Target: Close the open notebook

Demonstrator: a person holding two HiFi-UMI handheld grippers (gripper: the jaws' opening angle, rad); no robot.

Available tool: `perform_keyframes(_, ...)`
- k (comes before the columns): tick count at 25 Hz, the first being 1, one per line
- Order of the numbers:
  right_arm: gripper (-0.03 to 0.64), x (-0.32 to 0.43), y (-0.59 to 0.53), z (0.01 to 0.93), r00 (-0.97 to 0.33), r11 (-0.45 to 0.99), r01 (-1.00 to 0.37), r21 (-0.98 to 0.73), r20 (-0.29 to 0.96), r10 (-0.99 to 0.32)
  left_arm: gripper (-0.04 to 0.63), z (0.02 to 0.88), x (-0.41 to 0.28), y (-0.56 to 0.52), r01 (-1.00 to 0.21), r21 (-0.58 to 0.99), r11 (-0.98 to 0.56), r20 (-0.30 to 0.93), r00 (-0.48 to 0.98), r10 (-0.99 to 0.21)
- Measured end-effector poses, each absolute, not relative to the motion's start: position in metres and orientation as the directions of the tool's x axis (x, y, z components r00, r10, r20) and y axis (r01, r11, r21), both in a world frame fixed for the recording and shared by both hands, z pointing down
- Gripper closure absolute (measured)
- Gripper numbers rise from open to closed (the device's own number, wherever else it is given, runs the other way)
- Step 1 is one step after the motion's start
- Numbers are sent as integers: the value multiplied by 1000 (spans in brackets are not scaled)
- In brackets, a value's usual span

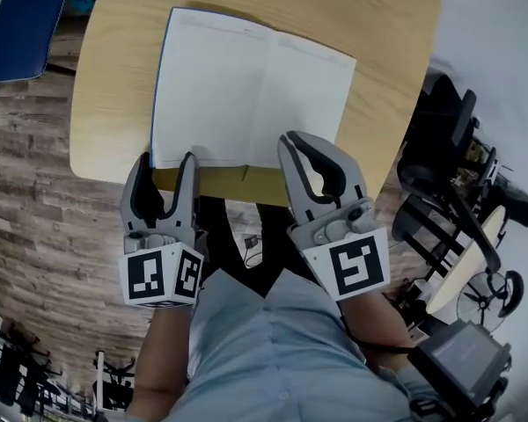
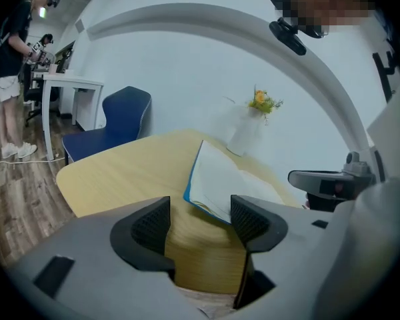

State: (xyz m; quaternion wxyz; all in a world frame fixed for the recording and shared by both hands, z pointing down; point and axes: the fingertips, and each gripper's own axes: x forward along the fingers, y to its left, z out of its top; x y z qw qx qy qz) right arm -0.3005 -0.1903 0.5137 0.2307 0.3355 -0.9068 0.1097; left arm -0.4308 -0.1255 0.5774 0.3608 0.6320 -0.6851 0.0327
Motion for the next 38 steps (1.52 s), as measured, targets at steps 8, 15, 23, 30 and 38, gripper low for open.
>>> perform_keyframes(8, 566, -268, -198, 479, -643, 718, -696, -4, 449, -620, 301, 544, -413, -130, -904, 393, 169, 500, 56, -864)
perform_keyframes(15, 566, -244, -197, 427, -662, 709, -705, -2, 359, -658, 301, 487, -380, -130, -934, 341, 108, 464, 68, -883)
perform_keyframes(23, 566, -204, -194, 381, -662, 687, -727, 4, 265, -701, 301, 446, -334, -126, -960, 279, 32, 434, 96, -896)
perform_keyframes(30, 566, -166, -193, 364, -635, 653, -757, 5, 229, -738, 300, 433, -305, -123, -973, 230, -20, 434, 121, -893)
perform_keyframes(38, 566, -122, -187, 364, -595, 606, -796, -19, 216, -774, 300, 426, -261, -124, -976, 197, -91, 437, 171, -883)
